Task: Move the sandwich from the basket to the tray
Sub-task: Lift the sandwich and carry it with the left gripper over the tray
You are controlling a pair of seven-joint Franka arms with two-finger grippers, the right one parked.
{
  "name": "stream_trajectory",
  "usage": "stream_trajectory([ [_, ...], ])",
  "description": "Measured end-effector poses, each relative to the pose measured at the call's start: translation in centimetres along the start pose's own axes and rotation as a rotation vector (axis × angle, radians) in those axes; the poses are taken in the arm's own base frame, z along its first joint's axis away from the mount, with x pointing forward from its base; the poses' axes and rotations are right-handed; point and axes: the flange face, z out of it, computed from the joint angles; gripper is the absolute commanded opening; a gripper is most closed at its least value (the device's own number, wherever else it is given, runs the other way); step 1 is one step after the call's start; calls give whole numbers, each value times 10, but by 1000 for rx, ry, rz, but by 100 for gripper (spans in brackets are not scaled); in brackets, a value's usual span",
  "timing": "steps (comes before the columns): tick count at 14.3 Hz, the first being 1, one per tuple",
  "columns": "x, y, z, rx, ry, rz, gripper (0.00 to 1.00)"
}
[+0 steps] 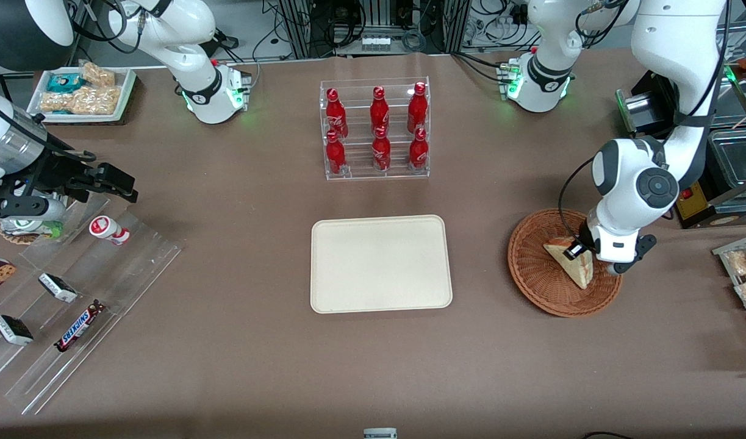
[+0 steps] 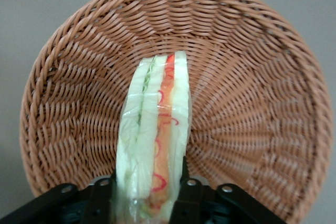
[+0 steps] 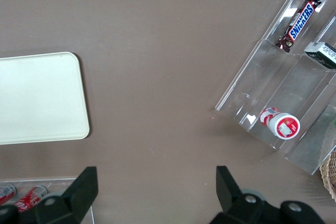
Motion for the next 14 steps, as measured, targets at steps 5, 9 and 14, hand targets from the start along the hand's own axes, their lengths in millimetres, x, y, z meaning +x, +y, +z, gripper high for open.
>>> stream_trajectory([
  [5,-45,93,-62,-2,7,116,7],
  [9,-140,189,-63,-27,25,286,8],
  [14,-236,284,-28,-83,49,469,7],
])
